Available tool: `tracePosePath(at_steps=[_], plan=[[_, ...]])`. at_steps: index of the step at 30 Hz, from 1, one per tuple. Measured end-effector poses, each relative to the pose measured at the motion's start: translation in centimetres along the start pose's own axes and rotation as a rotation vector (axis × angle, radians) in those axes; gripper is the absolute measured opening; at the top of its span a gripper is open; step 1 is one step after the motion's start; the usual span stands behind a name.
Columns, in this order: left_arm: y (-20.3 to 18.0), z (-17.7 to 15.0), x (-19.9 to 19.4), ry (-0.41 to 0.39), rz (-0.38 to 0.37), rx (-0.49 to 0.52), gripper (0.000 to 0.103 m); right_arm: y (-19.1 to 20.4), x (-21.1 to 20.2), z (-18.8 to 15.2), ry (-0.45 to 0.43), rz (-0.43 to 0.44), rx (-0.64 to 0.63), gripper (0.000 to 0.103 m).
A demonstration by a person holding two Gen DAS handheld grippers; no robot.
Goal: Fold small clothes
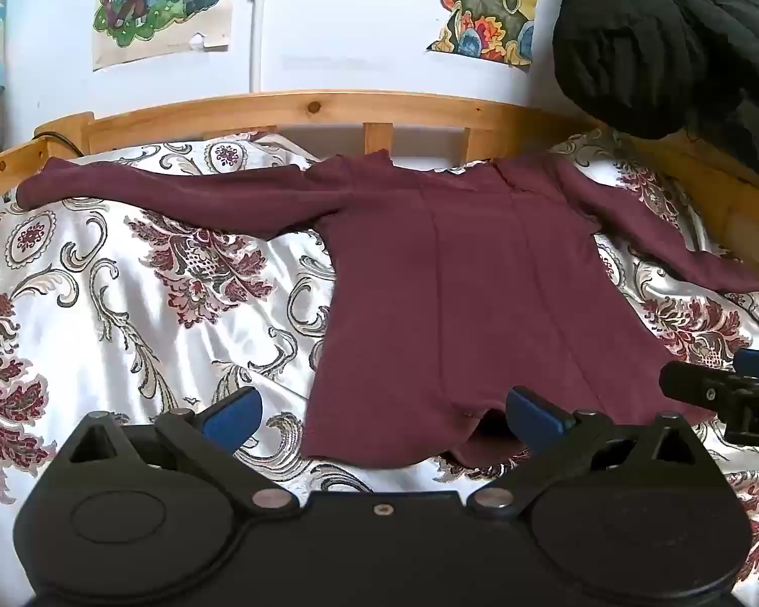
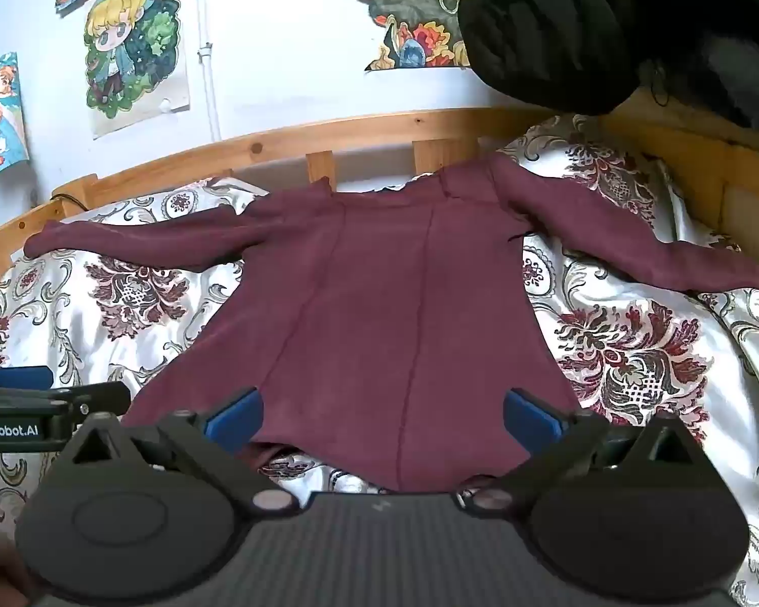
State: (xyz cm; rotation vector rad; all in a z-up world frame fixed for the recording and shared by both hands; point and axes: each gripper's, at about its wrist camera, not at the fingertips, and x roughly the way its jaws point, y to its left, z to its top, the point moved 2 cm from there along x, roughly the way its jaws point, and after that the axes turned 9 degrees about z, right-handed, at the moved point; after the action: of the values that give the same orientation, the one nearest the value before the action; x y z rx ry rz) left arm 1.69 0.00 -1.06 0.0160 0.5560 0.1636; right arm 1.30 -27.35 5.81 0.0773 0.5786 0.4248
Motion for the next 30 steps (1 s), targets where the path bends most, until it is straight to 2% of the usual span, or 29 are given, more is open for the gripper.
tracePosePath(at_steps=[30], plan=[[-0.13, -0.06, 0.0, 0.002, -0.018, -0.013, 0.102, -0.24, 0.09, -0.44, 0.014, -0.008, 0.006, 0.103]])
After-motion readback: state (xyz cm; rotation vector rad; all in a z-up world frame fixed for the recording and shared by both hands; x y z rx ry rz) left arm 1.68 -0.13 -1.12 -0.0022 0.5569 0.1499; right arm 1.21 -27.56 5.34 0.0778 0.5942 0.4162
